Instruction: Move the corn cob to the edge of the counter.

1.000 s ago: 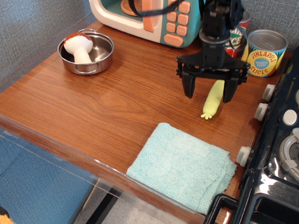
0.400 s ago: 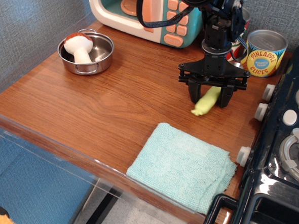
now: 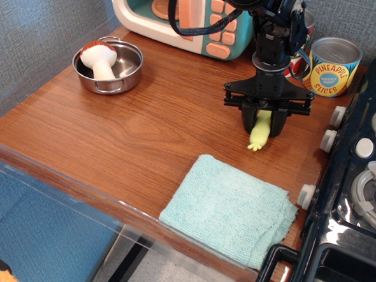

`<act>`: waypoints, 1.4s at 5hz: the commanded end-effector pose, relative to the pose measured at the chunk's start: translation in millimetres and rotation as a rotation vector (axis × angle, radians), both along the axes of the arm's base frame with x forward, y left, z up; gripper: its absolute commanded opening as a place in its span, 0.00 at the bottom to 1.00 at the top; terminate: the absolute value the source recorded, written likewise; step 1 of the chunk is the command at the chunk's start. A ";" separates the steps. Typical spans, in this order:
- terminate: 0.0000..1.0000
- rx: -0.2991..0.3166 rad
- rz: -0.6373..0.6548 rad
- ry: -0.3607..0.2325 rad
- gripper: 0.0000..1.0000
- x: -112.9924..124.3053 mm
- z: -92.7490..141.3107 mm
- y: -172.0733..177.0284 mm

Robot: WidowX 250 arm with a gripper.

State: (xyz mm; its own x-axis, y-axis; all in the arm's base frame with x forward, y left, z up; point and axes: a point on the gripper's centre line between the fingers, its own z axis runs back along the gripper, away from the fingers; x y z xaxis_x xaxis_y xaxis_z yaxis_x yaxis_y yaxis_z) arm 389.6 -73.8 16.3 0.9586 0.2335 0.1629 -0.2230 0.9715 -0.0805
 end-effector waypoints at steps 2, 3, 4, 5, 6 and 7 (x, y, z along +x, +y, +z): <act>0.00 0.019 -0.075 -0.128 0.00 -60.0 92.1 85.7; 0.00 0.009 -0.138 -0.060 0.00 -86.0 71.4 119.5; 0.00 0.029 -0.168 -0.008 0.00 -100.7 52.5 144.1; 0.00 0.039 -0.108 0.011 0.00 -111.1 34.7 169.2; 0.00 0.027 -0.090 0.028 0.00 -115.4 16.5 180.7; 0.00 0.053 -0.099 0.070 0.00 -113.4 3.0 180.8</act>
